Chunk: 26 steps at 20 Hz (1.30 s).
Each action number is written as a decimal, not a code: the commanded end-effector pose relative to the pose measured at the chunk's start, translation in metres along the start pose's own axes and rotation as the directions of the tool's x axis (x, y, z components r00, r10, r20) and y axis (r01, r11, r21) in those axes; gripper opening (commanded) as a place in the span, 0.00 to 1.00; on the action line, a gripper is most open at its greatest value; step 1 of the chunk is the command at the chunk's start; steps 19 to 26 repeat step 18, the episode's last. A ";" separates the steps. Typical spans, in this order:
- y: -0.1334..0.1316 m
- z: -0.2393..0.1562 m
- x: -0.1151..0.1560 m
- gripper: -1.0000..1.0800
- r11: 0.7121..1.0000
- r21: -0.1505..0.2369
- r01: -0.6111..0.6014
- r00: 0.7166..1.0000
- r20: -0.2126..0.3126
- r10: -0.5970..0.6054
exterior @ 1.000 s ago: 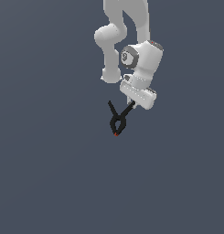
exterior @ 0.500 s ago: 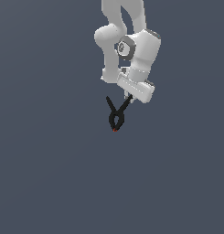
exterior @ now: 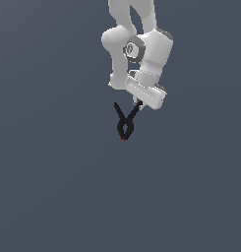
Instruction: Pick up the object and move it to a goal position.
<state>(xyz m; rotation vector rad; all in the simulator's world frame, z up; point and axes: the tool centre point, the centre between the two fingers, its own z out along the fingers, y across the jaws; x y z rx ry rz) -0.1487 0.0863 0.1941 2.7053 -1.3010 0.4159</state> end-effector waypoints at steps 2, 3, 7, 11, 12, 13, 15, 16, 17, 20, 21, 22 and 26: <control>0.000 -0.010 0.007 0.00 1.000 0.003 -0.001 1.000 0.000 0.001; 0.000 -0.013 0.010 0.00 1.000 0.003 -0.001 1.000 0.000 0.001; 0.000 -0.032 0.024 0.00 1.000 0.003 -0.001 1.000 0.001 0.001; 0.000 -0.048 0.036 0.00 1.000 0.003 -0.001 1.000 0.001 0.001; 0.000 -0.051 0.038 0.00 1.000 0.003 -0.001 1.000 0.001 0.001; 0.000 -0.053 0.040 0.00 1.000 0.003 -0.001 1.000 0.001 0.001; 0.000 -0.057 0.043 0.00 1.000 0.003 -0.001 1.000 0.001 0.001; 0.000 -0.058 0.043 0.00 1.000 0.003 -0.001 1.000 0.000 0.001; 0.000 -0.059 0.044 0.00 1.000 0.003 -0.001 1.000 0.000 0.001; 0.000 -0.059 0.044 0.00 1.000 0.003 -0.001 1.000 0.000 0.001; 0.000 -0.059 0.044 0.00 1.000 0.003 -0.001 1.000 0.000 0.001; 0.000 -0.059 0.044 0.00 1.000 0.003 -0.001 1.000 0.000 0.001; 0.000 -0.059 0.044 0.00 1.000 0.003 -0.001 1.000 0.000 0.001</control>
